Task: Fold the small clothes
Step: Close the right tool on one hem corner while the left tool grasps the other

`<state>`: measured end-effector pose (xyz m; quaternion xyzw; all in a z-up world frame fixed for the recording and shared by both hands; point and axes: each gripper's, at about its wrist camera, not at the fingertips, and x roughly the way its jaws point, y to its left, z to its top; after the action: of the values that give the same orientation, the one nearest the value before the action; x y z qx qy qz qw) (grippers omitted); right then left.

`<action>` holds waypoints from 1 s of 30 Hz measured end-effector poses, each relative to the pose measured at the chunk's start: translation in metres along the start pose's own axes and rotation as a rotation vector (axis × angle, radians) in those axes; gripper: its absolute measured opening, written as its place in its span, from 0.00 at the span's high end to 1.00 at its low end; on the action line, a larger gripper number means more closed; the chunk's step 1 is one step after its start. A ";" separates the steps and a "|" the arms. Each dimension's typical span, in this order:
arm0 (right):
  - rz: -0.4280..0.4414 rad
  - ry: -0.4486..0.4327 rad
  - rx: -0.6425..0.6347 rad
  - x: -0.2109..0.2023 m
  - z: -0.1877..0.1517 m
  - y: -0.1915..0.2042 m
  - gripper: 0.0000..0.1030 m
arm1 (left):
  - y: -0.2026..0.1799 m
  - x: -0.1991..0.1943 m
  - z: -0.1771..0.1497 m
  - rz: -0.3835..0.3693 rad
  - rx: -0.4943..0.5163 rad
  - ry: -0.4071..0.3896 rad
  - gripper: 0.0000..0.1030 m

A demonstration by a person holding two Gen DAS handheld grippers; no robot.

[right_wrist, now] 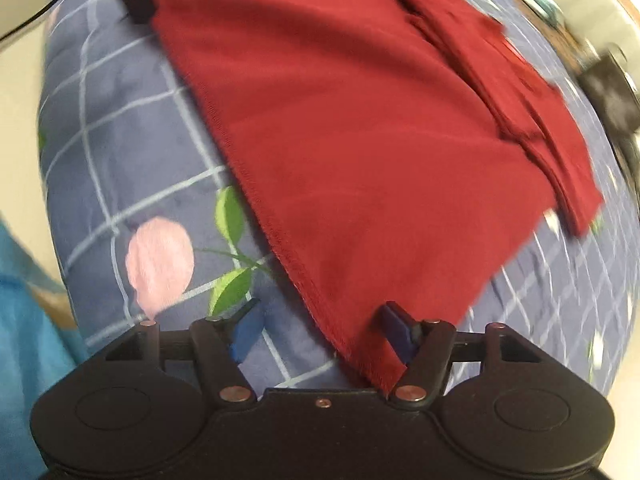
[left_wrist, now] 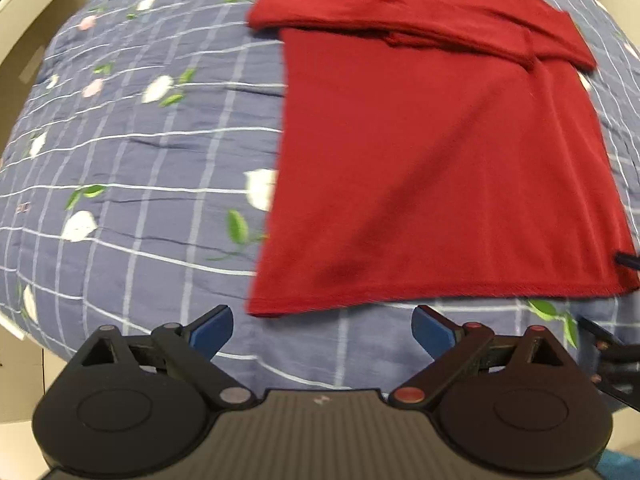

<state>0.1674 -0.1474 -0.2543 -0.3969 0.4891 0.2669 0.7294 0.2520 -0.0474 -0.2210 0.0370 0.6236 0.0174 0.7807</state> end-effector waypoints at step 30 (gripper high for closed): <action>0.503 0.059 0.772 0.018 0.033 -0.189 0.94 | -0.095 0.045 0.007 0.143 0.434 -0.093 0.16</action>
<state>0.3376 -0.2221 -0.2039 0.0275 0.6543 0.2225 0.7222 0.2667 -0.1396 -0.2704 0.2489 0.5720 -0.0634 0.7790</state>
